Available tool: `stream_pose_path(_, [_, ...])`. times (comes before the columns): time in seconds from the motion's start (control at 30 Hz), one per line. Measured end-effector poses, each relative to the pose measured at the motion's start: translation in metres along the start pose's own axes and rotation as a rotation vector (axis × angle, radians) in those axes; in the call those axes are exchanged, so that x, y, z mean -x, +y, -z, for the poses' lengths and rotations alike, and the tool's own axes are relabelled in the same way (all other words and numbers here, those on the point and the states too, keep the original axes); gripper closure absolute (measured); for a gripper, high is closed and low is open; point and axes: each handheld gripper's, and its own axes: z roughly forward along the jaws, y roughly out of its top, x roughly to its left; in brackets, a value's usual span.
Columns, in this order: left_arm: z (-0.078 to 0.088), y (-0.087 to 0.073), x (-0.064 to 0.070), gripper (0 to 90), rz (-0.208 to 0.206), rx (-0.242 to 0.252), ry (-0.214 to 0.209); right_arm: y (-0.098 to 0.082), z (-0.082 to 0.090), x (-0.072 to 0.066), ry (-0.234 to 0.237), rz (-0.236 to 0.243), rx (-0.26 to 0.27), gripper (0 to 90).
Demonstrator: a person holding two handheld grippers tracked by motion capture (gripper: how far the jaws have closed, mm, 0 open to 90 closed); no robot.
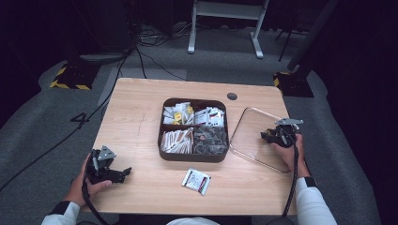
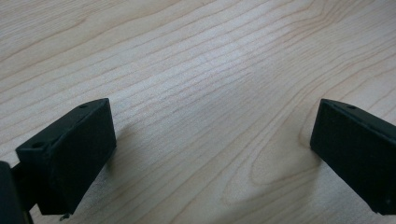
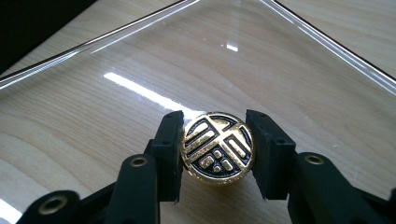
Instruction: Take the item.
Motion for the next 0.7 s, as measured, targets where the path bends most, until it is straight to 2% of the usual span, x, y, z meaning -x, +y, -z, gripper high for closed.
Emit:
stream_pose_path(0.27, [0.0,0.0,0.0,0.4,0.001,-0.001,-0.001,0.005,0.013,-0.001,-0.004,0.023,0.023,59.2])
stream_pose_path(0.4, [0.0,0.0,0.0,0.5,-0.002,0.0,0.0,0.009,0.021,0.001,0.002,0.015,0.049,59.2])
stream_pose_path(0.6, [0.0,0.0,0.0,0.4,-0.002,0.0,0.001,0.015,0.031,-0.003,-0.024,0.047,0.052,59.3])
stream_pose_path(0.7, [0.0,0.0,0.0,0.4,-0.002,0.0,0.001,0.018,0.036,-0.003,-0.019,0.041,0.065,59.2])
